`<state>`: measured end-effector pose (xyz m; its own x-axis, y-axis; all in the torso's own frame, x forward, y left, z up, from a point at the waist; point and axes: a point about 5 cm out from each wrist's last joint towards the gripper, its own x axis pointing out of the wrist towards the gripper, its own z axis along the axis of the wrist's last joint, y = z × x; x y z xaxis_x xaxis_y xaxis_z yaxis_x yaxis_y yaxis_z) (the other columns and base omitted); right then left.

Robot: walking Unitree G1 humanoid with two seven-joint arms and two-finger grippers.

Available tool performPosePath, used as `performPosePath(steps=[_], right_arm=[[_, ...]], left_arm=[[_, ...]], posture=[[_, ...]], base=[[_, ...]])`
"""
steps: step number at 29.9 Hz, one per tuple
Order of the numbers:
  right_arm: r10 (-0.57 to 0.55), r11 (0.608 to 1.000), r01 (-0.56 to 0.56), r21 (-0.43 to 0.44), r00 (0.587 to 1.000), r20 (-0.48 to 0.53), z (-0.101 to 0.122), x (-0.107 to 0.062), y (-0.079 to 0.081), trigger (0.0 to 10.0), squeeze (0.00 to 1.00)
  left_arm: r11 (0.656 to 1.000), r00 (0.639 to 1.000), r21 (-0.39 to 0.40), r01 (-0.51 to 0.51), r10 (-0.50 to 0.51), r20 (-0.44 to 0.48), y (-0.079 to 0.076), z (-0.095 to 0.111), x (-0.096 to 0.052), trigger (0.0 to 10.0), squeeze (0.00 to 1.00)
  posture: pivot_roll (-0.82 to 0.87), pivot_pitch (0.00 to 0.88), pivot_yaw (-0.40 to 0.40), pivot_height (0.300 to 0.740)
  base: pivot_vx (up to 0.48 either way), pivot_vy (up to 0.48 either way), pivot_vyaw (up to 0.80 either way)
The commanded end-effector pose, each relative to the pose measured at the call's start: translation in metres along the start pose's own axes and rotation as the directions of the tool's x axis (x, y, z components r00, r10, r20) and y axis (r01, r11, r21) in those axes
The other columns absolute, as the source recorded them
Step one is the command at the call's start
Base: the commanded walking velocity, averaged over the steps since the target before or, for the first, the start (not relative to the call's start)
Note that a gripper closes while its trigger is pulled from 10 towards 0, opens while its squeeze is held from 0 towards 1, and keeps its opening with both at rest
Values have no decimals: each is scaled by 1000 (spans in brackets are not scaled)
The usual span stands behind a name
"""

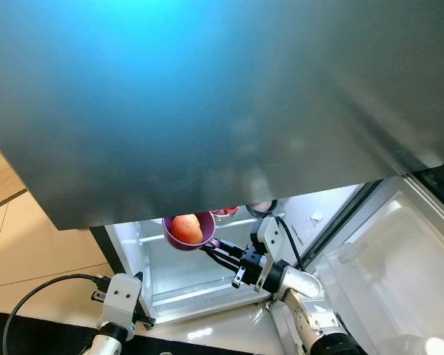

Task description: Restocking fridge

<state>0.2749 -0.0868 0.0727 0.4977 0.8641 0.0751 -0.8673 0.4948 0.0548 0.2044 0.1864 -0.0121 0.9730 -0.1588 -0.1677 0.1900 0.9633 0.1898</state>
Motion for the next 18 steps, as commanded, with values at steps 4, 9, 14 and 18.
performPosePath(steps=[4,9,14,18], right_arm=[[-1,999,0,34,999,45,9,4,1,10000,0],[16,999,-17,40,1000,27,6,1,3,10000,0],[35,998,-36,44,999,5,2,-2,7,10000,0],[14,999,-13,40,1000,-3,2,-1,6,10000,0]], left_arm=[[1000,1000,-10,13,-14,-21,-7,-4,-3,10000,0],[1000,999,-7,20,-21,-25,-8,-4,-3,10000,0],[1000,1000,-7,19,-19,-24,-8,-4,-3,10000,0],[1000,1000,-13,14,-14,-14,-7,-2,-3,10000,0]], posture=[[-101,151,-53,656],[-102,152,-52,656],[-102,153,-51,651],[-104,154,-50,651]], base=[[0,0,0],[0,0,0],[0,0,0],[0,0,0]])
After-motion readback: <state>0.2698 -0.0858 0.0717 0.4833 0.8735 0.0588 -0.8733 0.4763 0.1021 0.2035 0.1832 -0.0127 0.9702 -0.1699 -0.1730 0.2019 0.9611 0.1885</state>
